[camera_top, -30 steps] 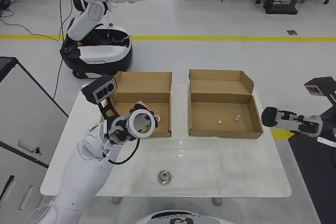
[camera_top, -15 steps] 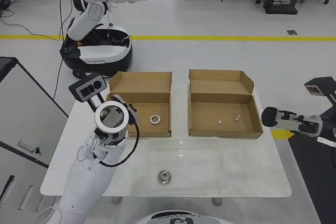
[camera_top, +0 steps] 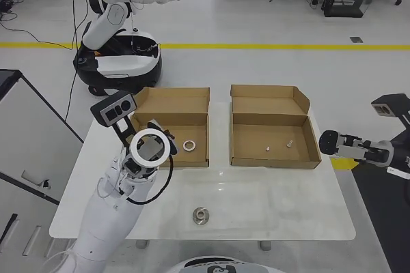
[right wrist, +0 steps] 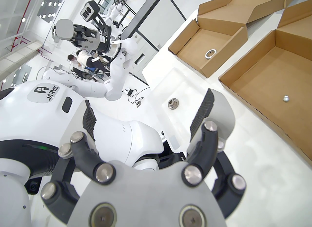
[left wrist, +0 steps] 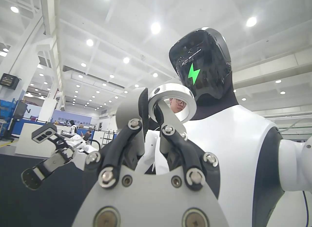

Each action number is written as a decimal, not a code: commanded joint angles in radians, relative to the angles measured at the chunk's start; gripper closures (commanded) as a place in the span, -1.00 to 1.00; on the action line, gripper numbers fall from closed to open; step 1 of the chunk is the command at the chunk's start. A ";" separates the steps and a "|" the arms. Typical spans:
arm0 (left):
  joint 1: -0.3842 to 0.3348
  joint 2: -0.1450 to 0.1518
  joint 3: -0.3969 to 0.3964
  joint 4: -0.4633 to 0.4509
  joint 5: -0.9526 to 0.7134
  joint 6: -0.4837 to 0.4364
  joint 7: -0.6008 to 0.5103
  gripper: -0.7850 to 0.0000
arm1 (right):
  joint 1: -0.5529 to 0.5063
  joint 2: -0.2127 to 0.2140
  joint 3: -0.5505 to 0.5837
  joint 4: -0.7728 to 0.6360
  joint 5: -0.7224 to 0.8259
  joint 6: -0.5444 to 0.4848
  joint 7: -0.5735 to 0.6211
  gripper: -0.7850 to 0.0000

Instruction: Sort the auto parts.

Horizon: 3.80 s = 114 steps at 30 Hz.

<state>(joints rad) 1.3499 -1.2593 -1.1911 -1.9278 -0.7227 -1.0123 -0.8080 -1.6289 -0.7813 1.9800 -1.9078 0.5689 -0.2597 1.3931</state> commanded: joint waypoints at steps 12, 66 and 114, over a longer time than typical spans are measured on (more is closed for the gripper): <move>-0.017 0.005 -0.083 0.014 0.440 0.372 0.153 1.00 | 0.000 0.000 0.000 0.000 0.000 0.000 0.000 -1.00; -0.594 0.006 0.269 0.527 1.845 1.167 -0.618 1.00 | 0.000 0.000 0.000 0.000 0.000 0.000 0.000 -1.00; -0.686 -0.100 0.390 0.933 1.808 1.154 -0.494 -1.00 | 0.000 0.000 0.000 0.000 0.000 0.000 0.000 -1.00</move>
<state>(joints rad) 0.6639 -1.3603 -0.7963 -0.9804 1.0818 0.1375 -1.3021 -1.6289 -0.7813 1.9800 -1.9078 0.5689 -0.2597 1.3931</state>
